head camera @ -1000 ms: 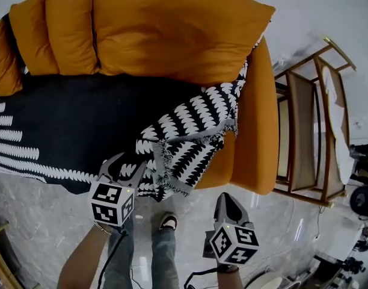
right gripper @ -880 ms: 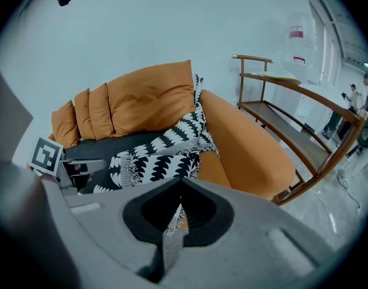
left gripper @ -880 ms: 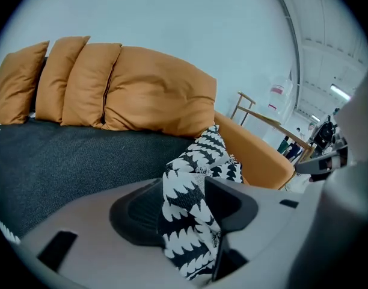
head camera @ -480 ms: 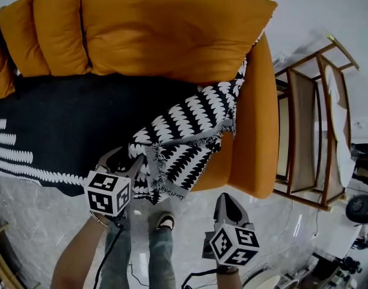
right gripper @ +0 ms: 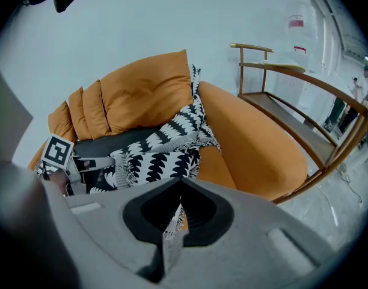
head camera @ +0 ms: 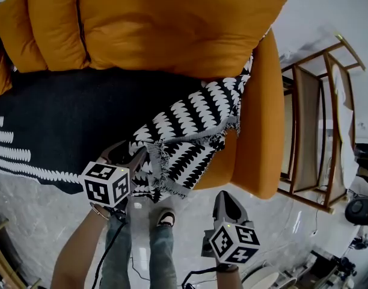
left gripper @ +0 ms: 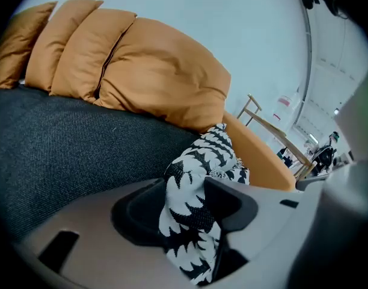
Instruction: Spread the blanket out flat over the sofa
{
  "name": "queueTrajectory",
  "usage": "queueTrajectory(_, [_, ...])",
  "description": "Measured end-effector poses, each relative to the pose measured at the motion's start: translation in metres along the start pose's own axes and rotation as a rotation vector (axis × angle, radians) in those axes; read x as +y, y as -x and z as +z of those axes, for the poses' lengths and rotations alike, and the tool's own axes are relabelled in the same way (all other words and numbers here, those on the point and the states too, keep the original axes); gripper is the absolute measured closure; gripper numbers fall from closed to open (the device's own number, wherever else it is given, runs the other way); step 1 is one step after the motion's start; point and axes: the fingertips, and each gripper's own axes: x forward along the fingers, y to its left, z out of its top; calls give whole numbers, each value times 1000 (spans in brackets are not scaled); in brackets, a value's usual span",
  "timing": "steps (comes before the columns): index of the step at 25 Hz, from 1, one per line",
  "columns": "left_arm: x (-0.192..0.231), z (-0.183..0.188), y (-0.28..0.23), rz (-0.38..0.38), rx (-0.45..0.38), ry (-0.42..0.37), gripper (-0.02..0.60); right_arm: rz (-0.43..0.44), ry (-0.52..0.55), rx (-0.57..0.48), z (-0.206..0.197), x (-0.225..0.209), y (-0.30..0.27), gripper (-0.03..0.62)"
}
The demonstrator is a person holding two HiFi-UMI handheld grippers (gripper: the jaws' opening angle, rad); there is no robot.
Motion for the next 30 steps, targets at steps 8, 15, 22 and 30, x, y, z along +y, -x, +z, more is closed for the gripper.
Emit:
queueTrajectory(8, [-5, -6, -5, -12, 22, -16, 472, 22, 15, -7, 5, 5, -5, 589])
queueTrajectory(15, [-13, -3, 1, -37, -1, 13, 552, 10, 21, -13, 4, 4, -1, 589])
queueTrajectory(22, [-33, 5, 20, -53, -13, 26, 558, -4, -1, -41, 7, 2, 10, 589])
queueTrajectory(30, [-81, 12, 43, -76, 42, -90, 563, -38, -49, -119, 20, -6, 48, 589])
